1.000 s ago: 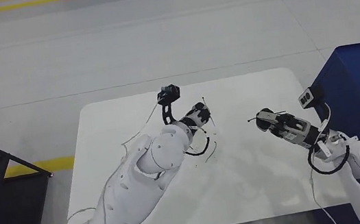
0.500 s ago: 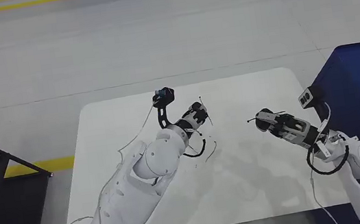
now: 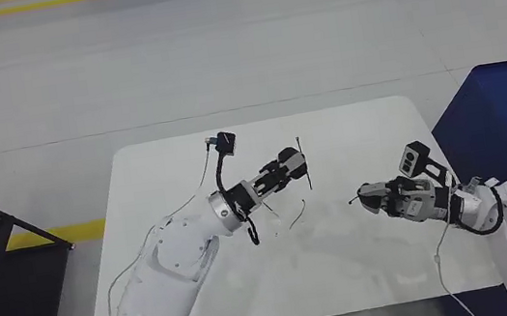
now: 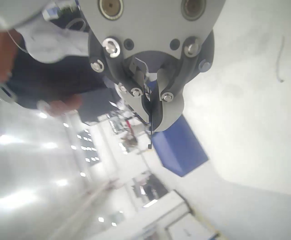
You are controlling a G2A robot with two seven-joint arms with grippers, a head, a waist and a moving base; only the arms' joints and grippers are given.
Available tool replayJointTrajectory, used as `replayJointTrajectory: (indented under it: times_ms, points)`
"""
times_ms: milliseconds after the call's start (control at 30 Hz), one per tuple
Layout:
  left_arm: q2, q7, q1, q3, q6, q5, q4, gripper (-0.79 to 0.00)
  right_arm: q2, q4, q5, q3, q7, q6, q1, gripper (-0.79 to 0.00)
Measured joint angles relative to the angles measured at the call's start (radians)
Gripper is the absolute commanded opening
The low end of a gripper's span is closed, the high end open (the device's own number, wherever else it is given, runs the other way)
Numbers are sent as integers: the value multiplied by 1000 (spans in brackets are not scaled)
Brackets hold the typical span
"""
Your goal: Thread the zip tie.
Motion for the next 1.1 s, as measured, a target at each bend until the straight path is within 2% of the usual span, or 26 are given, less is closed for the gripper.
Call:
replayJointTrajectory:
  times_ms: [67,333,433,467,567,633,733,800,967,1100]
  points:
    - [1,-57,-4,-3,-38,-28,9,-785,7,10,8,0,36,55,9,-785]
    - [-1,-27,-3,4,-48,-11,-11,-785,7,8,32,-20,17,62,-2,-785]
    - [-18,-16,17,50,-222,-87,-72,-785,17,2,145,-74,-18,98,-13,-785]
    - [-21,-51,2,60,-343,-157,-45,-785,27,-1,197,-94,-35,114,-13,-785]
    - [-34,-106,-30,99,-615,-248,54,-785,58,-11,300,-127,-63,143,-7,-785]
    - [-45,-79,-42,115,-697,-295,75,-785,77,-16,339,-138,-68,148,-4,-785]
    - [-61,-49,-58,99,-708,-302,122,-785,105,-23,342,-148,-42,122,-2,-785]
    - [-63,-42,-59,92,-705,-281,133,-785,108,-21,340,-149,-35,115,-2,-785]
    - [-62,-43,-57,93,-705,-280,126,-785,105,-34,353,-155,-42,104,-8,-785]
    - [-69,-14,-31,87,-706,-274,74,-785,104,-52,398,-157,-40,100,-26,-785]
